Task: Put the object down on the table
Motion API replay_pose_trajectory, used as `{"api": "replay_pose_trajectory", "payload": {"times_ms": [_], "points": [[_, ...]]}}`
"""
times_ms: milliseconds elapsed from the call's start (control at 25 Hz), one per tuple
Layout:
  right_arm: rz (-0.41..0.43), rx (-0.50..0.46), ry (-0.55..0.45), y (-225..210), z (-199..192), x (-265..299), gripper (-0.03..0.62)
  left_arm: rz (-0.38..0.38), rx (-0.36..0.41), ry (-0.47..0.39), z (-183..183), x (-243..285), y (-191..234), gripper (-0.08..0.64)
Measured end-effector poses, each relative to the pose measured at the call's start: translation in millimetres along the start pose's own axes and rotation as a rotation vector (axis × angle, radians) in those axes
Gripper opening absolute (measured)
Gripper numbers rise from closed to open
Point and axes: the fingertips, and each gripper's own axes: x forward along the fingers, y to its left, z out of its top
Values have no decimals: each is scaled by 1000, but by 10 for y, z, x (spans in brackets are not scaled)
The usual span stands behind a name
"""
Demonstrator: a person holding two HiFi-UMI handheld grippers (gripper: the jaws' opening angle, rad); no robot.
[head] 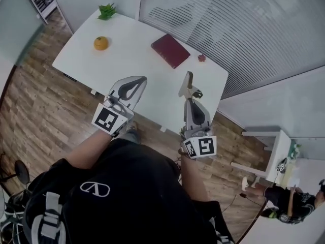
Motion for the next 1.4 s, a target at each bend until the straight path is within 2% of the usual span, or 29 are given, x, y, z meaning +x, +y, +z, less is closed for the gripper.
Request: {"api": "replay_pose_trajectory", "payload": {"times_ms": [240,360,520,800,880,960,1160,1320,1400], "points": [[-36,-15,-21,0,27,54,6,-33,18,-31,-6,63,38,5],[-27,-15,-6,-122,10,405,6,-34,-4,-20,-96,292,293,5],[-4,-1,8,-323,-14,721,6,-15,-17,-65,7,601,496,5],[72,95,59,-473,-302,818,6,12,-23,11,-231,712,455,5],[91,165,92,-539,-496,867,6,18,-19,17,-255,757,453,5],[111,285,130,-613,-740,911,6,26,-25,26,-279,781,455,5],[198,738,212,-717,-1453,976,6,18,-26,6,-255,757,385,5],[250,909,329,-696,-2020,1048,6,16,-24,7,-273,758,399,5],[310,1014,362,-631,-2193,1108,6,26,-24,11,-293,759,421,5]]}}
